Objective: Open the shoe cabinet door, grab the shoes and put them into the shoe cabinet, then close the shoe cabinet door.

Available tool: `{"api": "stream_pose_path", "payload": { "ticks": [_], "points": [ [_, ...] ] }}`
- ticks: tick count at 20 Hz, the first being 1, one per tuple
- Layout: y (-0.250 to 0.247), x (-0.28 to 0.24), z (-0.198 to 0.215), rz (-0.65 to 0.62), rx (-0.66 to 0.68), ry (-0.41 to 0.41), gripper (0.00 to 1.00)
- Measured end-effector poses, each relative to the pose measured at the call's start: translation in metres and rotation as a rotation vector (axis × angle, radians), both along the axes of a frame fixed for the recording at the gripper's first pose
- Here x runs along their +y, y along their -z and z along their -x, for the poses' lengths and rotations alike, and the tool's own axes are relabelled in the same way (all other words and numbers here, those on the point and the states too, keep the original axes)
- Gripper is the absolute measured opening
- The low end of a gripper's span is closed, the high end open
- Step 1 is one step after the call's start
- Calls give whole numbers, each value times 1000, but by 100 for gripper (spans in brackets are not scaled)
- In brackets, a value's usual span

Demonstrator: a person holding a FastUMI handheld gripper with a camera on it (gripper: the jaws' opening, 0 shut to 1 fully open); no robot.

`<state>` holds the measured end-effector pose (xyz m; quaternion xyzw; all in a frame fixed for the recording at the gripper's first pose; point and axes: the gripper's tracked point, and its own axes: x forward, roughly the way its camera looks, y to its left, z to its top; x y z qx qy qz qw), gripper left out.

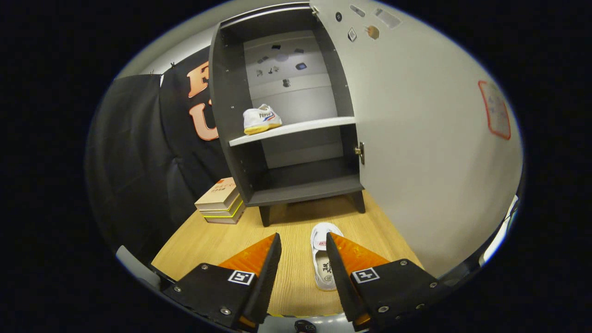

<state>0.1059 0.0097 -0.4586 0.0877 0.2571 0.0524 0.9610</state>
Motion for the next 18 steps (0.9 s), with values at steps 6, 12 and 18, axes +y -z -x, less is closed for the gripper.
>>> {"api": "stream_pose_path", "payload": {
  "ticks": [6,12,18],
  "points": [
    [94,5,-24,-2,101,-8,53],
    [155,17,-37,10,175,-16,37],
    [176,20,-65,54,200,0,12]
  ]
}}
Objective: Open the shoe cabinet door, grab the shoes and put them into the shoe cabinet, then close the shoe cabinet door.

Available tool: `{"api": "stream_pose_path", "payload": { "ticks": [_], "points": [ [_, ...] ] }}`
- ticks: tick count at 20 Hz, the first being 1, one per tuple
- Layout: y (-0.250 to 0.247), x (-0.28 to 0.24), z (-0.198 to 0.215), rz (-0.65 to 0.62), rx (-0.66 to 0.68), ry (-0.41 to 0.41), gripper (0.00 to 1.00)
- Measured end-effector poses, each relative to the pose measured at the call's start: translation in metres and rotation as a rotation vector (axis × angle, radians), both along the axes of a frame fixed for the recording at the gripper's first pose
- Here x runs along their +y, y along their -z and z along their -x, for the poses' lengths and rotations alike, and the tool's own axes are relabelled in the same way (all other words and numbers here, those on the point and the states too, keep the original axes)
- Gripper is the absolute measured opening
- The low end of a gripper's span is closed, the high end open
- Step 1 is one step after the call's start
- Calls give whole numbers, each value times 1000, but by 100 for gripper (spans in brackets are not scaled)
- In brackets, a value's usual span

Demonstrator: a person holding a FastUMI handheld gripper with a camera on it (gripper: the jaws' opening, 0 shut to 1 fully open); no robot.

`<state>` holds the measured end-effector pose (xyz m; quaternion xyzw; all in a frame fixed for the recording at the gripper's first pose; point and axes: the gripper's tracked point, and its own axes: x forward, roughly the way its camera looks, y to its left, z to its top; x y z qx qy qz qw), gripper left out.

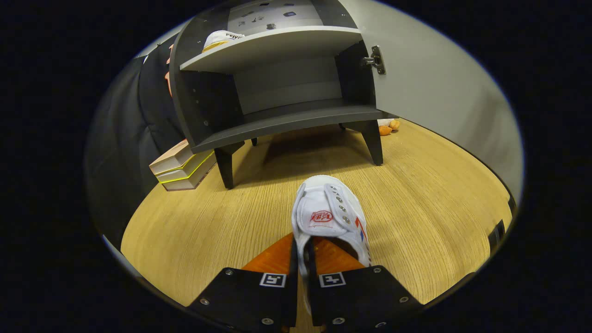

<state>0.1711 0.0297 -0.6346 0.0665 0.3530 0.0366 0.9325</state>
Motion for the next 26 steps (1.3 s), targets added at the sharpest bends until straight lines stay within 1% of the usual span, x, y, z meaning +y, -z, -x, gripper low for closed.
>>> {"api": "stream_pose_path", "payload": {
  "ticks": [3,5,7,9,11,14,18,20,22,26],
  "points": [
    [-2,2,-5,22,15,-16,1],
    [-13,-1,-7,31,28,-17,0],
    [-31,-3,-9,-5,39,-16,0],
    [-49,-2,-2,-37,66,-30,0],
    [-75,-2,5,-36,66,-41,0],
    [-122,-3,11,16,20,-56,0],
    [-195,0,9,18,-67,-6,0],
    [-224,1,7,54,-106,-2,0],
    [-252,4,1,65,-149,12,0],
    [-299,12,-19,92,-196,-2,0]
  ]
}}
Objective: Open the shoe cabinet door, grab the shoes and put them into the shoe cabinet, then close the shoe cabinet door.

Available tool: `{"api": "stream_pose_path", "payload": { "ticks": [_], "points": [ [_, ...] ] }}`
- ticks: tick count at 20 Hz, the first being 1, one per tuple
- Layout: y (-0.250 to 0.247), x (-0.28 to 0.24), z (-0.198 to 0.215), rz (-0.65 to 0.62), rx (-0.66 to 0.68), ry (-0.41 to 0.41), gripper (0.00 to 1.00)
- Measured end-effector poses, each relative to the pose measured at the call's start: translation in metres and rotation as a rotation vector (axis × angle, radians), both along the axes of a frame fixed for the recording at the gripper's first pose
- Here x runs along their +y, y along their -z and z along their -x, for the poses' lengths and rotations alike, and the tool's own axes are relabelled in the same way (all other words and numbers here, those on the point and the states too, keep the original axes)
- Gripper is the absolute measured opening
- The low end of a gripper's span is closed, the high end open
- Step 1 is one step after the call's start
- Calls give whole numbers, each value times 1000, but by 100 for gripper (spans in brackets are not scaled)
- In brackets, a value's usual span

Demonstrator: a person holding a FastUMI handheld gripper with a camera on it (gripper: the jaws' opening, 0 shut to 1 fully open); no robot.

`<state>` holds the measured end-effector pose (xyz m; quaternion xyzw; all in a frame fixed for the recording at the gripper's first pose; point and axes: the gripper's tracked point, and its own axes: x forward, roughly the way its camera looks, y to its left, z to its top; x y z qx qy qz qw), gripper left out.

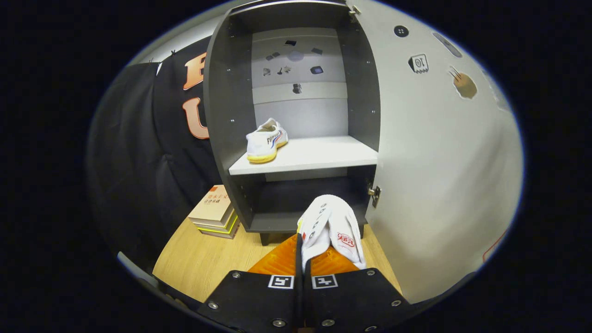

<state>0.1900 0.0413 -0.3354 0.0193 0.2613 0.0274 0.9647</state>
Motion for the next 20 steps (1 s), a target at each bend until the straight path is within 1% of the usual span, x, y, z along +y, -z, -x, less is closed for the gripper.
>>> {"api": "stream_pose_path", "payload": {
  "ticks": [4,7,16,20],
  "points": [
    [-37,10,-43,12,-58,-27,0],
    [-50,13,-82,11,-86,-42,0],
    [-37,3,-202,-16,-78,-50,0],
    [-29,-4,-248,-33,-61,-61,0]
  ]
}}
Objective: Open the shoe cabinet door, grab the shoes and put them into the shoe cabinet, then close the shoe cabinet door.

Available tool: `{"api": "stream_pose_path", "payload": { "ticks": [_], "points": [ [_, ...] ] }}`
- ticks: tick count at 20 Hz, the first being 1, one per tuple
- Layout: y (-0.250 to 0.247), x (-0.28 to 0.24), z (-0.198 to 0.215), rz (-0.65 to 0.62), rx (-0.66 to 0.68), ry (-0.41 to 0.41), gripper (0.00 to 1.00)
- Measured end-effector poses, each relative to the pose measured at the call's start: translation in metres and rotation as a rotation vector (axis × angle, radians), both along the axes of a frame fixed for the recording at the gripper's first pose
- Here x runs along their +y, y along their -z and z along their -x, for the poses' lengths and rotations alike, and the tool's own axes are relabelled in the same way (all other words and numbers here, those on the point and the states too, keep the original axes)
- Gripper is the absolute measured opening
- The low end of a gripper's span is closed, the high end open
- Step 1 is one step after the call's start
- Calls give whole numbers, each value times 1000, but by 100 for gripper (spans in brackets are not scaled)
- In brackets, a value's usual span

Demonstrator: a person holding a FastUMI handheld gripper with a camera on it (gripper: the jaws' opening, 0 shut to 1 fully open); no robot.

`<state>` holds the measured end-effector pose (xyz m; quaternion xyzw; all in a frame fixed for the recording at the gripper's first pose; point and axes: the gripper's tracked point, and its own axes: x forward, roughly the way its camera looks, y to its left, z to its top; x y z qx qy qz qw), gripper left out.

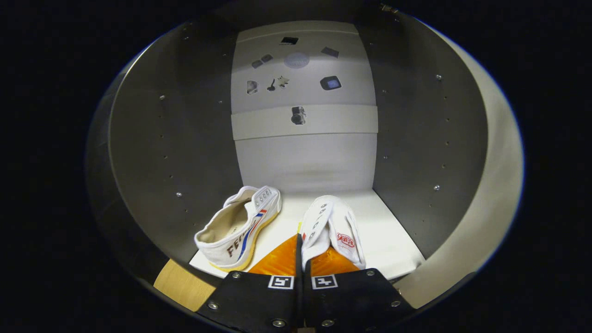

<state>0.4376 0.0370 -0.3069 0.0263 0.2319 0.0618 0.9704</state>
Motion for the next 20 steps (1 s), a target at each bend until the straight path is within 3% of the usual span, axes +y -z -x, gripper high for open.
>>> {"api": "stream_pose_path", "payload": {
  "ticks": [14,20],
  "points": [
    [27,13,-82,-11,-3,-78,0],
    [26,15,-77,29,-2,-71,14]
  ]
}}
